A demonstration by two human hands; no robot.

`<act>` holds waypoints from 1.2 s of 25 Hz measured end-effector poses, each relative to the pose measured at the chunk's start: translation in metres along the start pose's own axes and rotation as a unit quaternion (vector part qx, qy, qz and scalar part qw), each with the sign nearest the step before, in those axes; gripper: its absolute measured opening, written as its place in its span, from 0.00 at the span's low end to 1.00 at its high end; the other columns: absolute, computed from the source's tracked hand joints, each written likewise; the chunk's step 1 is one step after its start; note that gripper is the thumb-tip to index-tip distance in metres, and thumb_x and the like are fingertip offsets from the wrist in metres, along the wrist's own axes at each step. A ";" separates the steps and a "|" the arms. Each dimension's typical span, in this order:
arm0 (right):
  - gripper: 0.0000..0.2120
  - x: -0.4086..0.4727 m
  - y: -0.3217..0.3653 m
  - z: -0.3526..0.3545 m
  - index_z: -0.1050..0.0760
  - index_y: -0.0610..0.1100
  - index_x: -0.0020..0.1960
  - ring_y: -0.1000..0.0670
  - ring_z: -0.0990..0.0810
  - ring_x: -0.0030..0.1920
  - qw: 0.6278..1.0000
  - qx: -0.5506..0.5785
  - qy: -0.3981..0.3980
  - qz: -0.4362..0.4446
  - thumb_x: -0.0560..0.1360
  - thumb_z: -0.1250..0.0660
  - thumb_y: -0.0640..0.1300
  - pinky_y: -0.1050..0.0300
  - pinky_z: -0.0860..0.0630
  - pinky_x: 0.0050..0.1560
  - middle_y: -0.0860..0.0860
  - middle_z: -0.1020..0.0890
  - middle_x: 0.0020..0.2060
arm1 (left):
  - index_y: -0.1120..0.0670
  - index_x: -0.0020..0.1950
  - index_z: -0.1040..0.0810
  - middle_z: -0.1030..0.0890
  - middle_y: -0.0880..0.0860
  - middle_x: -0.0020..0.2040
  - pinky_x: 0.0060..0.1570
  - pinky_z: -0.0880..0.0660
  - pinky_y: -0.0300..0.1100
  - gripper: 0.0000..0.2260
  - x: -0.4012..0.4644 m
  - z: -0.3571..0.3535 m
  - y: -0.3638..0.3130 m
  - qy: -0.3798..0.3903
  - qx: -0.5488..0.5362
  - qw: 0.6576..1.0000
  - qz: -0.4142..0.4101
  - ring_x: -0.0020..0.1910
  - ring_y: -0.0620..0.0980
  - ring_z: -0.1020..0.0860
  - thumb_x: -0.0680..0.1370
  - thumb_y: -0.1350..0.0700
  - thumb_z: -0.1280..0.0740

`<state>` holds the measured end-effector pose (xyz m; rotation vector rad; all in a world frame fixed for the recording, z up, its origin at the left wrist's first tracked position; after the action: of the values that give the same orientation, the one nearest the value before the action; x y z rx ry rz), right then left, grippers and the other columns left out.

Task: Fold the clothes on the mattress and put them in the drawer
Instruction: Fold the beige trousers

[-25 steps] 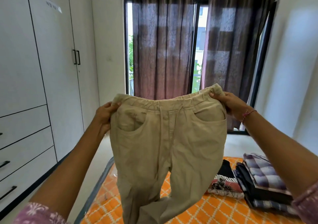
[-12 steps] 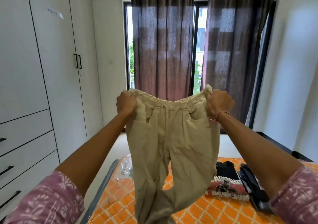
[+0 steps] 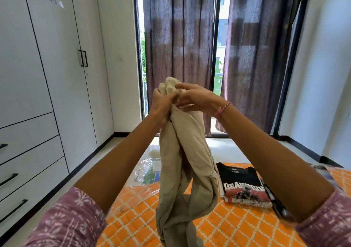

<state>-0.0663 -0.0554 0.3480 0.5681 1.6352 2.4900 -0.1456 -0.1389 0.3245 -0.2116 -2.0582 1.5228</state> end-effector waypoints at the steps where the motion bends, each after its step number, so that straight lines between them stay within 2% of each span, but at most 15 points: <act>1: 0.12 -0.001 -0.007 0.011 0.24 0.44 0.57 0.52 0.18 0.38 1.000 -0.003 -0.022 0.018 0.76 0.37 0.35 0.60 0.20 0.36 0.48 0.17 0.38 | 0.61 0.64 0.31 0.23 0.56 0.49 0.44 0.23 0.43 0.17 -0.001 0.007 0.001 -0.002 0.000 1.000 -0.002 0.44 0.51 0.23 0.76 0.63 0.34; 4: 0.22 -0.013 -0.045 0.055 0.30 0.40 0.67 0.51 0.22 0.50 0.966 -0.071 -0.242 0.050 0.75 0.31 0.43 0.54 0.22 0.52 0.50 0.21 0.51 | 0.60 0.56 0.26 0.22 0.57 0.47 0.41 0.22 0.41 0.11 -0.005 0.026 0.009 0.033 -0.079 0.996 0.036 0.42 0.52 0.23 0.77 0.67 0.42; 6: 0.26 -0.015 -0.089 0.041 0.35 0.44 0.68 0.53 0.24 0.55 0.986 0.061 -0.153 -0.028 0.74 0.31 0.49 0.52 0.25 0.58 0.52 0.28 0.57 | 0.58 0.52 0.24 0.19 0.55 0.43 0.40 0.20 0.40 0.10 -0.005 0.035 0.013 0.085 -0.140 0.983 0.079 0.40 0.52 0.21 0.77 0.65 0.44; 8: 0.14 -0.018 -0.113 0.013 0.26 0.44 0.58 0.55 0.18 0.46 0.985 0.132 -0.019 -0.106 0.76 0.34 0.49 0.57 0.19 0.46 0.52 0.20 0.51 | 0.57 0.51 0.23 0.16 0.54 0.40 0.38 0.20 0.39 0.10 -0.002 0.046 0.015 0.126 -0.144 0.977 0.092 0.38 0.51 0.18 0.75 0.64 0.42; 9: 0.12 -0.014 -0.109 0.014 0.23 0.43 0.55 0.55 0.17 0.41 0.992 0.086 -0.006 -0.096 0.75 0.33 0.47 0.59 0.19 0.42 0.50 0.17 0.47 | 0.57 0.51 0.22 0.16 0.53 0.40 0.37 0.20 0.39 0.09 0.002 0.055 0.017 0.120 -0.121 0.982 0.084 0.38 0.50 0.18 0.75 0.64 0.40; 11: 0.10 -0.002 -0.083 0.031 0.21 0.41 0.54 0.58 0.18 0.37 0.997 -0.012 -0.071 -0.026 0.74 0.30 0.44 0.63 0.20 0.40 0.53 0.15 0.42 | 0.59 0.54 0.23 0.18 0.55 0.45 0.42 0.20 0.42 0.08 0.008 0.073 0.036 0.072 -0.082 0.991 0.076 0.43 0.52 0.19 0.77 0.63 0.39; 13: 0.06 0.006 -0.053 0.037 0.20 0.44 0.51 0.59 0.17 0.38 0.996 0.015 -0.079 0.022 0.74 0.30 0.42 0.65 0.20 0.40 0.56 0.15 0.39 | 0.58 0.62 0.26 0.20 0.57 0.54 0.53 0.23 0.47 0.12 -0.007 0.073 0.076 0.098 -0.082 0.983 0.134 0.50 0.54 0.21 0.80 0.60 0.39; 15: 0.05 0.011 -0.041 0.035 0.20 0.45 0.49 0.55 0.17 0.41 0.998 -0.050 -0.043 0.013 0.74 0.30 0.44 0.61 0.19 0.45 0.52 0.16 0.42 | 0.58 0.65 0.29 0.21 0.57 0.56 0.54 0.24 0.48 0.14 -0.025 0.067 0.107 0.133 -0.038 0.971 0.193 0.51 0.53 0.22 0.79 0.61 0.39; 17: 0.05 0.013 -0.049 0.046 0.20 0.45 0.45 0.55 0.18 0.37 0.989 -0.141 -0.031 -0.030 0.74 0.29 0.47 0.60 0.19 0.43 0.52 0.16 0.39 | 0.63 0.66 0.29 0.20 0.58 0.52 0.49 0.22 0.45 0.17 -0.021 0.074 0.104 0.109 -0.018 0.979 0.173 0.47 0.53 0.21 0.77 0.65 0.37; 20: 0.07 0.009 -0.059 0.062 0.19 0.44 0.42 0.53 0.17 0.34 0.995 0.011 -0.075 -0.060 0.73 0.29 0.49 0.57 0.18 0.38 0.50 0.15 0.36 | 0.60 0.58 0.24 0.16 0.54 0.44 0.41 0.19 0.40 0.13 -0.012 0.071 0.080 0.130 -0.166 0.968 0.133 0.41 0.50 0.17 0.75 0.59 0.35; 23: 0.12 0.012 -0.072 0.071 0.19 0.41 0.50 0.50 0.17 0.39 0.983 0.093 -0.116 -0.105 0.71 0.27 0.48 0.55 0.19 0.42 0.46 0.16 0.42 | 0.61 0.57 0.24 0.16 0.54 0.44 0.39 0.19 0.40 0.10 -0.038 0.059 0.103 0.186 -0.043 0.961 0.202 0.41 0.50 0.17 0.78 0.62 0.40; 25: 0.12 0.013 -0.083 0.076 0.22 0.41 0.52 0.49 0.19 0.40 0.972 0.123 -0.124 -0.158 0.73 0.30 0.48 0.56 0.21 0.41 0.46 0.17 0.42 | 0.63 0.60 0.23 0.17 0.57 0.47 0.43 0.19 0.42 0.13 -0.042 0.063 0.114 0.189 -0.070 0.955 0.219 0.43 0.53 0.18 0.76 0.63 0.38; 27: 0.10 0.013 -0.098 0.078 0.23 0.42 0.47 0.50 0.19 0.36 0.954 0.201 -0.143 -0.172 0.77 0.36 0.48 0.58 0.24 0.38 0.47 0.18 0.35 | 0.60 0.53 0.17 0.16 0.57 0.46 0.43 0.19 0.44 0.15 -0.036 0.067 0.114 0.180 -0.209 0.936 0.219 0.43 0.53 0.17 0.67 0.58 0.28; 28: 0.12 0.014 -0.108 0.077 0.23 0.42 0.42 0.51 0.20 0.31 0.940 0.254 -0.155 -0.164 0.78 0.39 0.47 0.59 0.24 0.36 0.48 0.19 0.30 | 0.59 0.50 0.16 0.16 0.57 0.46 0.42 0.19 0.44 0.18 -0.035 0.066 0.115 0.184 -0.223 0.931 0.224 0.42 0.53 0.17 0.62 0.56 0.24; 30: 0.14 0.013 -0.129 0.068 0.27 0.46 0.33 0.52 0.27 0.25 0.923 0.318 -0.148 -0.161 0.77 0.39 0.47 0.62 0.29 0.31 0.50 0.25 0.21 | 0.59 0.57 0.19 0.16 0.56 0.48 0.42 0.19 0.44 0.21 -0.045 0.063 0.131 0.200 -0.119 0.938 0.256 0.44 0.53 0.17 0.66 0.56 0.24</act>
<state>-0.0681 0.0603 0.2585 0.6267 2.1771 1.5318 -0.1676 -0.1669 0.1768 -1.1297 -1.9253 1.3485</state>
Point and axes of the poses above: each hand's wrist, its own x-axis towards the middle knuckle, its own z-axis out of the back of the hand, y = z × x, the point moved 6 cm from there along x, towards the middle knuckle
